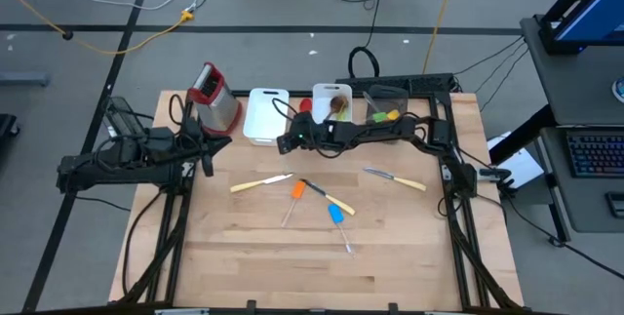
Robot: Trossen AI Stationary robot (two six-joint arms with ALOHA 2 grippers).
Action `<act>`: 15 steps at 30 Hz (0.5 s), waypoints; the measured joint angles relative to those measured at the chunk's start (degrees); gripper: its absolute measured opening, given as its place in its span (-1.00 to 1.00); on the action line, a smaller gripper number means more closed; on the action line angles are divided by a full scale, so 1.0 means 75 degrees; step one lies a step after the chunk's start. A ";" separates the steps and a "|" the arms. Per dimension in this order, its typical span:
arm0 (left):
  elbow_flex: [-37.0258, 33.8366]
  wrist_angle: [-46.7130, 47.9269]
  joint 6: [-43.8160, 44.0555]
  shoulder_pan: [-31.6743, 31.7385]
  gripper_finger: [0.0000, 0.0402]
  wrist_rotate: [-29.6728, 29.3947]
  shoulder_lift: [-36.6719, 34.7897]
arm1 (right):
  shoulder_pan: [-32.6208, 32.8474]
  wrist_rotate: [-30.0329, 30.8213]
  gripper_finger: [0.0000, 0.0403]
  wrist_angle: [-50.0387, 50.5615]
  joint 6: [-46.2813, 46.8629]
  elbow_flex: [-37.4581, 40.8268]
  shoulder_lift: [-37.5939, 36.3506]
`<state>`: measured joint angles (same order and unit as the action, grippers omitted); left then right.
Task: Pick & Place Kitchen Items
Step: Put the red serving spoon into the right white bin
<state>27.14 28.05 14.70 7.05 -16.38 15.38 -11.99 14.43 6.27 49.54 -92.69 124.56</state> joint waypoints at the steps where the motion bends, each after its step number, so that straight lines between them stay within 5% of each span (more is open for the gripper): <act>1: 0.0000 -0.0002 0.0000 0.0000 -0.84 0.0001 0.0000 | 0.0000 0.0157 -0.01 -0.0034 -0.0003 -0.0001 0.0057; 15: 0.0004 -0.0226 -0.0391 -0.0006 -0.84 0.0635 0.0000 | 0.0104 0.0022 -0.20 -0.0051 -0.0211 0.0079 -0.0765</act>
<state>27.16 26.36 11.77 7.01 -11.62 15.38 -11.21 14.60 5.89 47.96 -92.09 118.82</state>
